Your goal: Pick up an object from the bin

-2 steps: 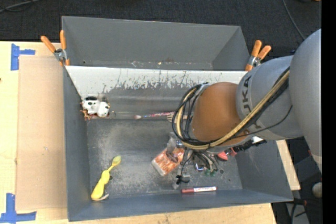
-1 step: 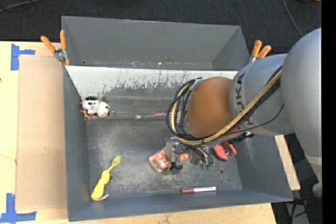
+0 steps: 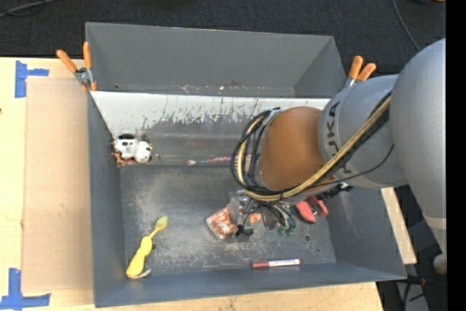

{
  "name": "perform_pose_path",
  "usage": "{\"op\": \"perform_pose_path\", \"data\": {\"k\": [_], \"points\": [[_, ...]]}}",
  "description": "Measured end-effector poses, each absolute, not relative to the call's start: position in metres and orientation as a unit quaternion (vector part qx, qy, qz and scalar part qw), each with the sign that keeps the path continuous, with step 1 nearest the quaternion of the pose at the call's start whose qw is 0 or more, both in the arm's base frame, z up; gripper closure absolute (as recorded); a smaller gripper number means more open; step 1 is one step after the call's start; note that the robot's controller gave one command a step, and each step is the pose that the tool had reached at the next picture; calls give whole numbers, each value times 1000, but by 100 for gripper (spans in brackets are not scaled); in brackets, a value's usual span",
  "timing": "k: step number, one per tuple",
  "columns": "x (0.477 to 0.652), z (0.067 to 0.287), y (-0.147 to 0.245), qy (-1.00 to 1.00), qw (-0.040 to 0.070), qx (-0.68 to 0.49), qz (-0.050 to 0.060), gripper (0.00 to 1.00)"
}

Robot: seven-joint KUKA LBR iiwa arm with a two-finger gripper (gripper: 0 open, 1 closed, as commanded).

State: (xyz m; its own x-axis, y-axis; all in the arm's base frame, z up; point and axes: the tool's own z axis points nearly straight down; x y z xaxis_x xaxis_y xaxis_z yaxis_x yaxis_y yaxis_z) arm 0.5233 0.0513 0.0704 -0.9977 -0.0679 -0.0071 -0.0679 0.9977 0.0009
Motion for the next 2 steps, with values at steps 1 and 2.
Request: {"op": "perform_pose_path", "data": {"k": [1,2], "points": [[511,90,38,999,2,-37,1,100],[520,145,37,1000,3,-31,1,0]]}}
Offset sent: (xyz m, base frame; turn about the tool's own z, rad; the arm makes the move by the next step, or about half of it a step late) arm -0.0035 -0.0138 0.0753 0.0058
